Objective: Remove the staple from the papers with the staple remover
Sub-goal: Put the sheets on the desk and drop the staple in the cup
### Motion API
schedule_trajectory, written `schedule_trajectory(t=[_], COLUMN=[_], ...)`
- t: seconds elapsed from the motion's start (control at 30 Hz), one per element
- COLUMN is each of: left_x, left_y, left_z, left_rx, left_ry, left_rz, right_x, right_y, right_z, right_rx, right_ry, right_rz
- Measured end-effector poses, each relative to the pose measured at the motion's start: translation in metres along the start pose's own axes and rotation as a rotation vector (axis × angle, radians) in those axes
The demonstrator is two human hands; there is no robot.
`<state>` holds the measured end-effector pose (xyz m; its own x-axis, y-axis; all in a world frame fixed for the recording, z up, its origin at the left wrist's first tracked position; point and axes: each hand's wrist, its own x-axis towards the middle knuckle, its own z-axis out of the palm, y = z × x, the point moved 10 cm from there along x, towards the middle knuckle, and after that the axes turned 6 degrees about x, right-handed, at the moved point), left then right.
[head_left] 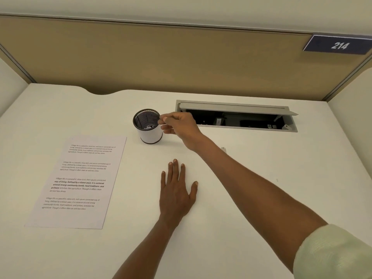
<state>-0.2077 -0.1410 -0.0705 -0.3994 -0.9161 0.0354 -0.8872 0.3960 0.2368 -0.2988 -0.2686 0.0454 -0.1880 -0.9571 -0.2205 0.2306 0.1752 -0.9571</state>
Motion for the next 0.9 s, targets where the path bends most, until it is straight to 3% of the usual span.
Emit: schedule_trajectory(t=[0.2, 0.3, 0.7, 0.8, 0.9], left_x=[0.0, -0.001, 0.0, 0.0, 0.0], left_y=[0.001, 0.0, 0.0, 0.0, 0.0], left_z=[-0.002, -0.001, 0.0, 0.0, 0.0], left_rx=[0.016, 0.015, 0.001, 0.006, 0.006], left_ry=[0.0, 0.001, 0.007, -0.002, -0.006], left_rz=[0.007, 0.009, 0.026, 0.023, 0.021], right_x=[-0.06, -0.093, -0.219, -0.242, -0.262], right_y=[0.021, 0.032, 0.057, 0.079, 0.104], right_z=[-0.058, -0.096, -0.263, -0.286, -0.322], right_rx=[0.366, 0.386, -0.633, -0.914, -1.163], right_ry=[0.14, 0.241, 0.83, 0.888, 0.96], right_rz=[0.037, 0.015, -0.225, -0.11, 0.151])
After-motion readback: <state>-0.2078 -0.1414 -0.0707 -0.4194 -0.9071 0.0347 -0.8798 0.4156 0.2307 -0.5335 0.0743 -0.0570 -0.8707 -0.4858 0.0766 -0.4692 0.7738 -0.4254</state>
